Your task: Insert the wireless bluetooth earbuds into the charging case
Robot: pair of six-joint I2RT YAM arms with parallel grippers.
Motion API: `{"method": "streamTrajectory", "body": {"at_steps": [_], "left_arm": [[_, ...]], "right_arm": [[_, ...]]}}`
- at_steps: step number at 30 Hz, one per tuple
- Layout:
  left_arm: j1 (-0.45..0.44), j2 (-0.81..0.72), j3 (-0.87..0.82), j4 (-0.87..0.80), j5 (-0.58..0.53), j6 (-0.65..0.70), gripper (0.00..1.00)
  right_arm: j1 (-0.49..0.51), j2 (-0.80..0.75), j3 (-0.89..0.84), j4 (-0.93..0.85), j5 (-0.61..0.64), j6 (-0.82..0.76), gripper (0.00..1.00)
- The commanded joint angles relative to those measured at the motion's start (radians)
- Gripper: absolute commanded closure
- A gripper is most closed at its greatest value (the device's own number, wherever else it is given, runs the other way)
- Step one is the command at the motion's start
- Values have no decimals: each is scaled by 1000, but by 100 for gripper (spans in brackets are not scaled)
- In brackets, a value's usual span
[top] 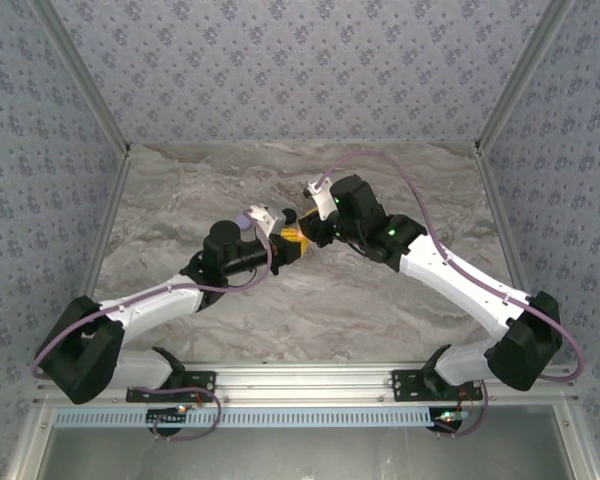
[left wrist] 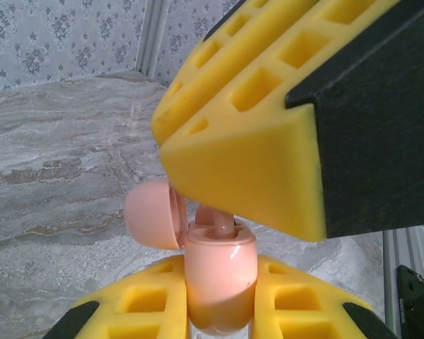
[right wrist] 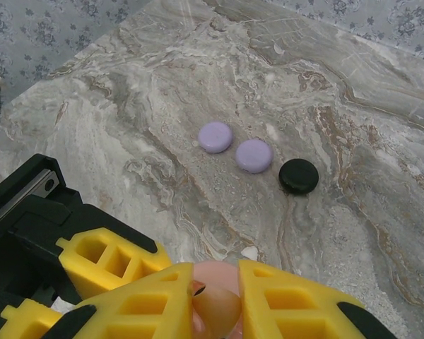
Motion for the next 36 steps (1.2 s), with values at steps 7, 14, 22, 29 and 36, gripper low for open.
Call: {"method": "streamTrajectory", "body": {"at_steps": [7,14,22,29,36], "left_arm": [[4,-8,36,33,10,-4,100],[5,-14,30,53,9,-11,100],[4,-25,22,88,9,-24,100],[4,-36,16,132,18,-41,100],[4,-41,29,129,40,-44,100]], "right_arm": [[14,6,-17,-22,-48,-21,76],[6,1,-6,-24,-120,-3,70],[-81,-88,9,1,-225,53,52],[-238,-156,-127,117,-499,167,22],[-247,-84,-166,202,-659,220,0]]}}
